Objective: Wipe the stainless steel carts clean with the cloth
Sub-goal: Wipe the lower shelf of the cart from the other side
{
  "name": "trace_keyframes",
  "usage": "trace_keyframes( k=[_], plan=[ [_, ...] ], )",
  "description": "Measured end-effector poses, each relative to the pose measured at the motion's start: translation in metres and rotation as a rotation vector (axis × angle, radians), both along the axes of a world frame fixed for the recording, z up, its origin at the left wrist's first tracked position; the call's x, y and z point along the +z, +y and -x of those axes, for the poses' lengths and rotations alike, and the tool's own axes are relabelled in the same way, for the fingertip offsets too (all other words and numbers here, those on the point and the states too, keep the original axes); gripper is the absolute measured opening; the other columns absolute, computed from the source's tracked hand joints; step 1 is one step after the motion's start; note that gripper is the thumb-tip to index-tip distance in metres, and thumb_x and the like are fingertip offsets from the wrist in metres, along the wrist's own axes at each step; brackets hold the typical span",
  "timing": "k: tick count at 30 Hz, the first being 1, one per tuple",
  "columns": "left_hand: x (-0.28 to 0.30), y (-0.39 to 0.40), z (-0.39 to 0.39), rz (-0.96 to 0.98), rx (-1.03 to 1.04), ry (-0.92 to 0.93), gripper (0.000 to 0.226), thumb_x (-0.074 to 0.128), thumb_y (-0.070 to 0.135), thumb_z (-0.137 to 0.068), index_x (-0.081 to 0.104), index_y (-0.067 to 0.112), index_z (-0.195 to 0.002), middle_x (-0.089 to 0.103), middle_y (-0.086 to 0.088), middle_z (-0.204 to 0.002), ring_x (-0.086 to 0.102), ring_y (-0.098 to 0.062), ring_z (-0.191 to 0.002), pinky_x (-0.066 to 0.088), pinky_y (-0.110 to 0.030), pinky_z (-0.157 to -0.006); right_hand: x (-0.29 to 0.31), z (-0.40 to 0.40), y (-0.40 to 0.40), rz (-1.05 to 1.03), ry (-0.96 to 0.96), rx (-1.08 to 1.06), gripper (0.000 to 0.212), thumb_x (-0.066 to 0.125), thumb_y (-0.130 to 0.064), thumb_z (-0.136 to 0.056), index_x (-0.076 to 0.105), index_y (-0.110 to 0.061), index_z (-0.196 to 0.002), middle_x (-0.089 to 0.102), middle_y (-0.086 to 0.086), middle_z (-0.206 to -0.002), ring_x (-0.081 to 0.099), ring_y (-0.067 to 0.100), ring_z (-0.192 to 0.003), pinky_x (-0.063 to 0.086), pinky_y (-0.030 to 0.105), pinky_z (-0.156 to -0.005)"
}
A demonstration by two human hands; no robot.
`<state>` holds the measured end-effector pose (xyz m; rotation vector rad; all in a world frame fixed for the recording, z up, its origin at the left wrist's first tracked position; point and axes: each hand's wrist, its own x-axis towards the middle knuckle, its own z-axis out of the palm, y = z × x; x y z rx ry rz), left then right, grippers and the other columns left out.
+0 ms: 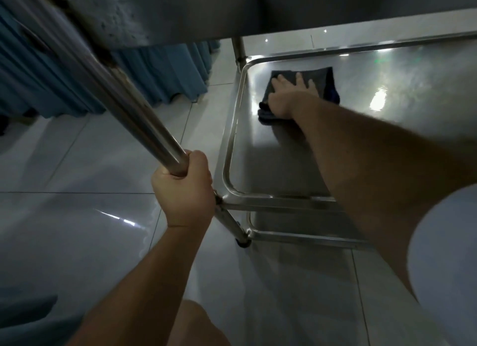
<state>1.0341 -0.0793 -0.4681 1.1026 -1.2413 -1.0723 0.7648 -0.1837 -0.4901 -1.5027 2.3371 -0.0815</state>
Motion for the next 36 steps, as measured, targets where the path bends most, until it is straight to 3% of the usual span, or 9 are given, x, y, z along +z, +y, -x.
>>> trace_keyframes(
  k=[3,12,16,24,32,36],
  plan=[
    [0.0,0.0,0.0,0.013,0.015,-0.019,0.039,0.06,0.014,-0.087,0.055,0.035,-0.054,0.046,0.002,-0.056,0.048,-0.012,-0.05,0.046,-0.025,-0.048,-0.002,-0.032,-0.007,0.021,0.017,0.215,0.062,0.022,-0.035,-0.109,0.003,-0.026,-0.167,-0.005,-0.007,-0.175,-0.008,0.032,-0.16,-0.002,0.058,-0.127],
    [0.001,-0.001,0.002,-0.053,0.103,-0.054,0.023,0.064,0.033,-0.078,0.051,0.02,-0.065,0.045,-0.008,-0.062,0.049,-0.019,-0.054,0.045,-0.027,-0.049,-0.03,-0.125,0.106,0.124,-0.003,0.291,0.066,0.009,-0.048,-0.104,-0.002,-0.028,-0.166,-0.004,-0.008,-0.174,-0.008,0.028,-0.16,-0.006,0.052,-0.126],
    [0.002,-0.003,-0.003,-0.082,0.064,-0.1,0.026,0.063,0.038,-0.072,0.051,0.017,-0.062,0.045,-0.011,-0.063,0.049,-0.021,-0.056,0.044,-0.031,-0.05,-0.031,-0.092,0.154,0.139,-0.006,0.225,0.066,0.009,-0.051,-0.102,0.005,-0.033,-0.166,0.001,-0.014,-0.173,-0.002,0.02,-0.16,-0.004,0.046,-0.126],
    [0.004,0.004,-0.002,-0.114,0.051,-0.082,0.017,0.063,0.037,-0.073,0.057,0.024,-0.065,0.053,-0.002,-0.06,0.053,-0.011,-0.051,0.046,-0.02,-0.043,-0.031,0.038,0.273,0.063,0.074,-0.116,0.062,0.015,-0.053,-0.108,0.002,-0.036,-0.165,-0.002,-0.015,-0.173,-0.001,0.021,-0.16,0.003,0.048,-0.128],
    [0.007,0.012,-0.011,-0.123,0.017,-0.209,0.017,0.065,0.034,-0.091,0.064,0.017,-0.089,0.07,0.003,-0.068,0.06,-0.003,-0.051,0.052,-0.024,-0.045,-0.025,0.045,0.281,0.056,0.073,-0.148,0.06,0.02,-0.048,-0.11,0.005,-0.034,-0.166,-0.002,-0.014,-0.173,-0.002,0.02,-0.16,0.002,0.047,-0.128],
    [-0.013,0.023,-0.028,-0.085,-0.08,-0.407,0.009,0.068,0.034,-0.1,0.062,0.028,-0.097,0.068,0.018,-0.081,0.066,0.005,-0.069,0.049,-0.01,-0.051,-0.023,0.045,0.28,0.046,0.064,-0.154,0.061,0.018,-0.049,-0.109,0.004,-0.034,-0.166,-0.004,-0.016,-0.173,-0.003,0.02,-0.16,0.001,0.047,-0.128]
  ],
)
